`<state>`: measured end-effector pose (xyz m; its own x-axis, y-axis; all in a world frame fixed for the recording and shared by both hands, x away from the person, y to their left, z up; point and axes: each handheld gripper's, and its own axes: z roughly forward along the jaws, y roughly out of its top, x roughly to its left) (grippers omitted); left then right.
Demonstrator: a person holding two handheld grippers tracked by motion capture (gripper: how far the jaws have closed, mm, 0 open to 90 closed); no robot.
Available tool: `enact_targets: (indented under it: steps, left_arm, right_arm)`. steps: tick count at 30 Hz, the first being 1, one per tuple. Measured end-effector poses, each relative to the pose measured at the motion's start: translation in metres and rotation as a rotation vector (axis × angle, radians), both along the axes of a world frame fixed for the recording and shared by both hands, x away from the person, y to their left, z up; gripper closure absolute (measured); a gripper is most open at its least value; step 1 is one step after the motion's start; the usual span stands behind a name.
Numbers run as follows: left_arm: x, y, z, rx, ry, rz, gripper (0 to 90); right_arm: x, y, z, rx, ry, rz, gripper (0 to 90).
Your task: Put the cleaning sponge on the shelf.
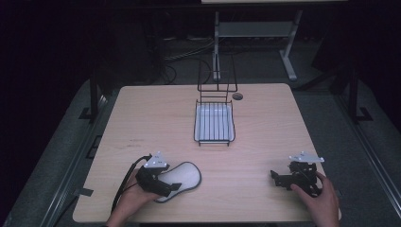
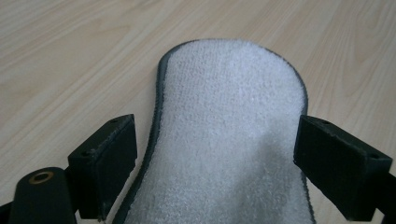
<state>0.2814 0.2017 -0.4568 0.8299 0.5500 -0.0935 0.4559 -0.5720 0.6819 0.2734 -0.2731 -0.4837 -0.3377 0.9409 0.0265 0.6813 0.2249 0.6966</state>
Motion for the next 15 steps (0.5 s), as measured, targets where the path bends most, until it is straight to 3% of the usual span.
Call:
enact_targets:
  steps: [5, 15]
  left_arm:
    - [-0.0003, -0.003, -0.0042, 0.021, 0.006, -0.007, 12.9]
    - [-0.0003, -0.0033, -0.0086, 0.02, 0.014, -0.006, 12.6]
  right_arm:
    - [0.0, 0.0, 0.0, 0.0, 0.0, 0.0, 0.0]
    - [-0.0001, 0.0, 0.0, 0.0, 0.0, -0.001, 0.0]
